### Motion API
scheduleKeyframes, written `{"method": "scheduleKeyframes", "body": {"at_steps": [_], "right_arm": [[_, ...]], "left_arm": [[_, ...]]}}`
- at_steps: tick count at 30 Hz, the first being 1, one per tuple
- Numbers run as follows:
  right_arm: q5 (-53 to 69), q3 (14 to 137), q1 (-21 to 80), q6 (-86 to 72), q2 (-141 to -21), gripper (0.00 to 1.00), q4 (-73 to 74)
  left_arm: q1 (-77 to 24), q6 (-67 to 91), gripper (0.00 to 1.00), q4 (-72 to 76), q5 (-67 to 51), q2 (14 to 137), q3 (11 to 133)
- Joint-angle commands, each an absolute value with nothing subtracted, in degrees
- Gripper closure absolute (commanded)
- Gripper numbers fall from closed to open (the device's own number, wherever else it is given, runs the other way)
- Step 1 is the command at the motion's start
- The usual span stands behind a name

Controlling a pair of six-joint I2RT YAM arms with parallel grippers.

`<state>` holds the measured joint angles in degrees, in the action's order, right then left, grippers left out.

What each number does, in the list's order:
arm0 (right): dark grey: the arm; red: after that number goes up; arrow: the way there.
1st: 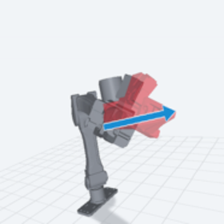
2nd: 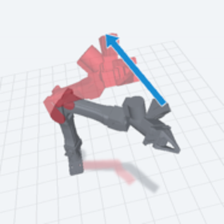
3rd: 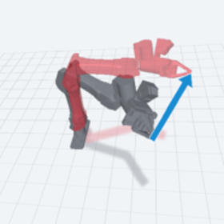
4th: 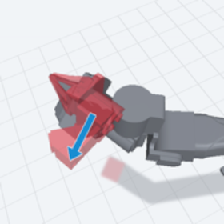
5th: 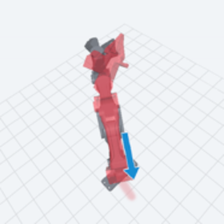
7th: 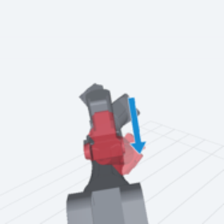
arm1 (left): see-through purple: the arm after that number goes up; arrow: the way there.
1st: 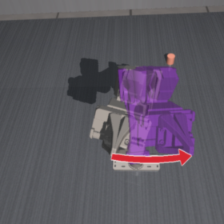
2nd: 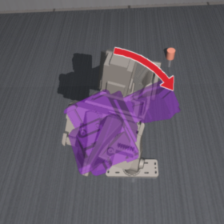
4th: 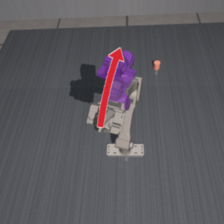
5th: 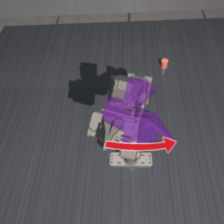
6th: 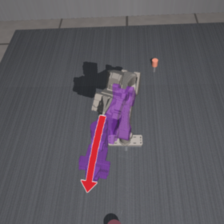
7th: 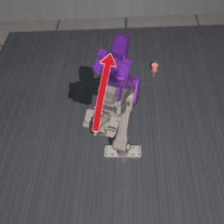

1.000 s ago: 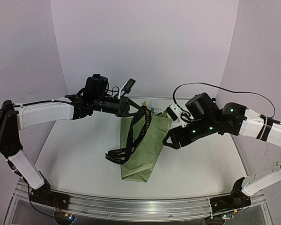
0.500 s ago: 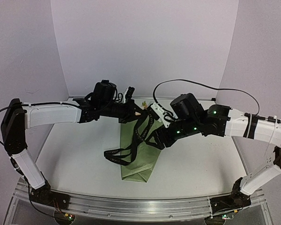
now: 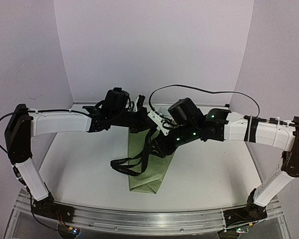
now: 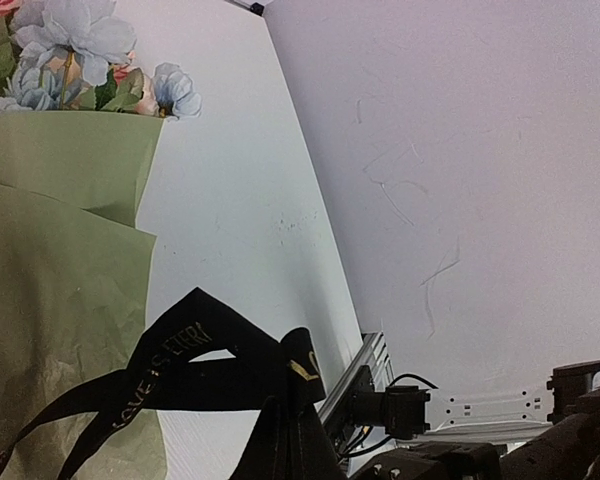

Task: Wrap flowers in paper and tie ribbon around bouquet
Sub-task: Pass from the left arm to the right, then straighten the ribbon in the folded bouquet.

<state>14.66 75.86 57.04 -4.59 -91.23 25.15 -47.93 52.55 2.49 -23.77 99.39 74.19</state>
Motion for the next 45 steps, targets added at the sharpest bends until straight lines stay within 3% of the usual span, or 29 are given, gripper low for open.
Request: {"method": "scheduleKeyframes", "body": {"at_steps": [1, 5, 15, 18, 21, 27, 30, 34, 38, 45], "right_arm": [[14.24, 79.45, 57.17, -2.49, -93.29, 0.47, 26.31], [12.95, 80.13, 57.22, -2.35, -93.60, 0.66, 27.73], [11.20, 79.79, 57.22, -1.97, -93.06, 1.00, 31.25], [9.72, 79.12, 57.22, -1.98, -91.88, 1.00, 32.12], [6.48, 78.81, 57.17, -1.75, -89.72, 1.00, 34.94], [-1.49, 79.20, 57.12, -0.52, -85.91, 1.00, 43.28], [-5.06, 77.65, 56.62, -0.52, -83.81, 1.00, 45.74], [-6.89, 74.97, 54.95, -2.07, -81.19, 1.00, 47.55], [-7.54, 73.06, 53.93, -3.01, -79.42, 1.00, 48.92], [-9.10, 72.44, 51.93, -5.11, -76.56, 1.00, 52.67]], "left_arm": [[-48.42, 52.40, 1.00, 4.36, -23.42, 98.61, 75.82], [-48.51, 52.59, 1.00, 4.81, -23.78, 98.44, 75.22], [-48.60, 52.86, 1.00, 6.39, -24.29, 97.66, 73.65], [-48.60, 52.33, 0.99, 6.39, -23.96, 97.21, 73.01], [-48.60, 50.38, 0.89, 5.13, -23.53, 96.39, 72.65], [-48.60, 44.94, 0.46, 2.79, -22.17, 93.17, 70.01], [-48.60, 42.25, 0.36, 1.07, -20.23, 90.46, 67.27], [-48.60, 37.97, 0.33, -4.66, -16.56, 86.60, 63.33], [-48.63, 34.98, 0.36, -9.22, -15.61, 85.41, 59.65], [-55.95, 28.86, 0.41, -14.63, -14.08, 93.53, 63.32]]}}
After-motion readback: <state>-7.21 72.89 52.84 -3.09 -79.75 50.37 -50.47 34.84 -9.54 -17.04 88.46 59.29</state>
